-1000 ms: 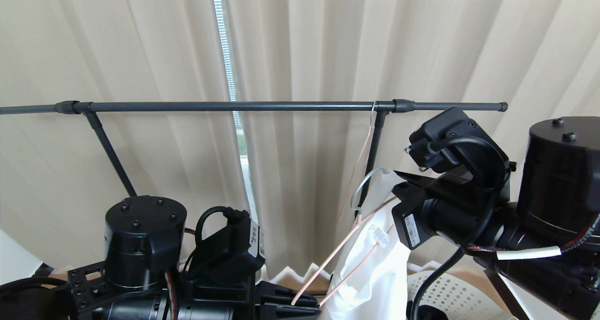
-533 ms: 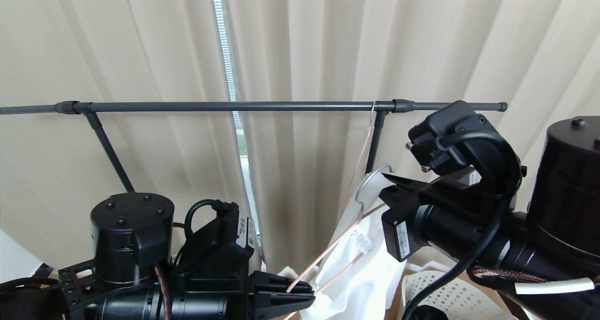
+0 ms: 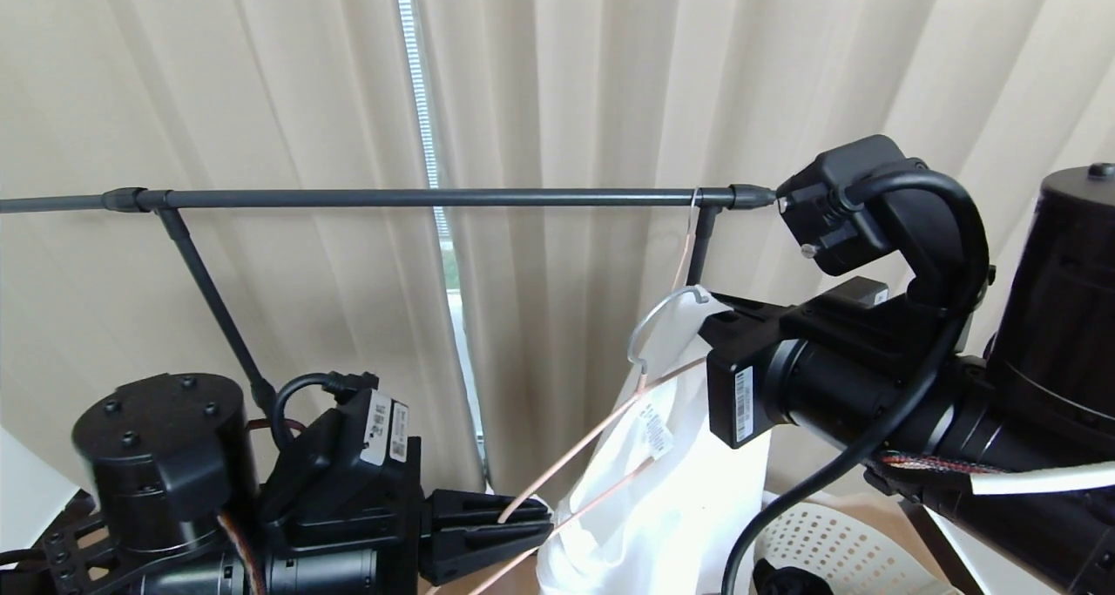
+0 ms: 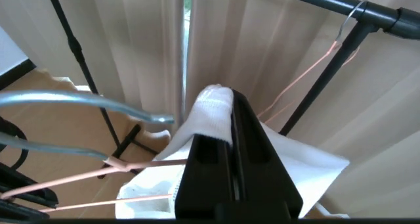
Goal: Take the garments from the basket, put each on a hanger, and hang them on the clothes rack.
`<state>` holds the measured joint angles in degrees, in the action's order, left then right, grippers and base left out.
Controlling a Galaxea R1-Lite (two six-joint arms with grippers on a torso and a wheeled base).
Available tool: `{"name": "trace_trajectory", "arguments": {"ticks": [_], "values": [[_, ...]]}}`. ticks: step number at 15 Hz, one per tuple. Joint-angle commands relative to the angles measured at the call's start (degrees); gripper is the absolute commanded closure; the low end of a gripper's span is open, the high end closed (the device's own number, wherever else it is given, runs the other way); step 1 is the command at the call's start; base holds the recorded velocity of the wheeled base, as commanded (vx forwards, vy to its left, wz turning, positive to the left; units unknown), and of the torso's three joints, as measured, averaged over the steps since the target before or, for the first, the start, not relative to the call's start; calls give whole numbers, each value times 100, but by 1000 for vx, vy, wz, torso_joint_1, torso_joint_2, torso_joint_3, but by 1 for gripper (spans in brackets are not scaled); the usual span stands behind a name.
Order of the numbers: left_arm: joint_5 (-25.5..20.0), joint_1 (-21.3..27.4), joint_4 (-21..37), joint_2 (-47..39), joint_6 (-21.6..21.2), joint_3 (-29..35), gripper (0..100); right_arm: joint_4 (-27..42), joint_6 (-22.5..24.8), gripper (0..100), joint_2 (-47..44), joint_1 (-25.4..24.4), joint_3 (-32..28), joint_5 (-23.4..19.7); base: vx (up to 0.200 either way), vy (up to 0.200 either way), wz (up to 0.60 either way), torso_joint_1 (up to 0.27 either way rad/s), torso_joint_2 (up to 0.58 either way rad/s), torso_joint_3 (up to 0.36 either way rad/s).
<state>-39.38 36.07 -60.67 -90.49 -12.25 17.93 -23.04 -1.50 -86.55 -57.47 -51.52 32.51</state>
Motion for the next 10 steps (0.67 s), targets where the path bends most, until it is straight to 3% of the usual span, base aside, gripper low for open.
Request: {"name": "trace_trajectory", "arguments": {"ticks": [1, 10], "values": [[0, -109, -340, 31, 21, -325, 100, -8, -61, 100, -99, 16, -34, -8, 0, 0, 0, 0, 0, 0], [0, -179, -1193, 5, 3, -809, 100, -298, -439, 100, -397, -212, -78, 27, 0, 0, 0, 0, 0, 0]]}}
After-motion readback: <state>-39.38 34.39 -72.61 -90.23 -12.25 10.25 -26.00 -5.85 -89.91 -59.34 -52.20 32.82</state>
